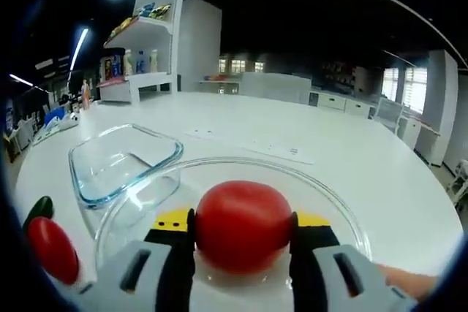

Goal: Sort the scattered tomatoes and cucumbers on the table and place them into their respective storage containers

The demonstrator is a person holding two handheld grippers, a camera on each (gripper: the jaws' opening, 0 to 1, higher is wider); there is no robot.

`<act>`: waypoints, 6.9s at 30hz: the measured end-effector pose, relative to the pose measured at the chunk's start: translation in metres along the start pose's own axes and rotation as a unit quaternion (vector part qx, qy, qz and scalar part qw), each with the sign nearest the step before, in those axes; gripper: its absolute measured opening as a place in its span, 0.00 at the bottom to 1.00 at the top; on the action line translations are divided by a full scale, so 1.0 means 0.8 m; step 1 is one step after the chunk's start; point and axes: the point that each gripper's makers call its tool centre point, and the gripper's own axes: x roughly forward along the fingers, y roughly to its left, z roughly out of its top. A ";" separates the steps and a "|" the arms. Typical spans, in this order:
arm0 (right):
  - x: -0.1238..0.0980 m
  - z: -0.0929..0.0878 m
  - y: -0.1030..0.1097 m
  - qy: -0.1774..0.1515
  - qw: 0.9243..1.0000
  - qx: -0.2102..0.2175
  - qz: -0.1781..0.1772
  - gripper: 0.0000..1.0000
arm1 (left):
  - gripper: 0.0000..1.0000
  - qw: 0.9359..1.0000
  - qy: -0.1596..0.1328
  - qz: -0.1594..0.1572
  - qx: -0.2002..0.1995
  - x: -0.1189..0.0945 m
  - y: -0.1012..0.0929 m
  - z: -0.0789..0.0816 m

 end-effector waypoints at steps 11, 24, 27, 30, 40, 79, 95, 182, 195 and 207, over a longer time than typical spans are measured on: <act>-0.007 0.008 0.000 -0.020 1.000 -0.011 -0.005 0.50 | 0.93 1.000 -0.005 0.007 0.003 -0.005 0.004 0.004; -0.039 0.027 -0.009 -0.069 0.998 0.010 -0.008 0.64 | 0.93 1.000 -0.006 0.006 0.003 -0.004 0.002 0.004; -0.049 0.032 -0.008 -0.081 0.997 0.013 -0.007 0.70 | 0.93 1.000 -0.007 0.006 0.003 -0.004 0.001 0.005; -0.064 0.038 -0.006 -0.097 0.995 0.011 -0.007 0.78 | 0.93 1.000 -0.007 0.005 0.004 -0.004 -0.001 0.006; -0.113 0.045 0.005 -0.134 0.991 0.014 -0.003 0.91 | 0.93 1.000 -0.007 0.001 0.002 0.000 -0.004 0.005; -0.278 0.020 0.078 -0.161 0.984 0.032 0.065 0.97 | 0.94 1.000 -0.011 -0.013 -0.009 0.021 0.004 -0.001; -0.297 0.016 0.088 -0.163 0.982 0.048 0.080 0.97 | 0.94 1.000 -0.011 -0.017 -0.010 0.023 0.001 -0.001; -0.158 -0.039 0.249 -0.054 0.974 -0.010 0.221 0.84 | 0.93 1.000 -0.012 0.004 -0.003 0.004 0.007 -0.002; -0.146 -0.049 0.262 -0.032 0.974 -0.046 0.220 0.67 | 0.93 1.000 -0.013 0.005 -0.005 0.003 0.007 -0.003; -0.141 -0.050 0.266 -0.024 0.975 -0.050 0.217 0.60 | 0.93 1.000 -0.013 0.004 -0.007 0.003 0.007 -0.005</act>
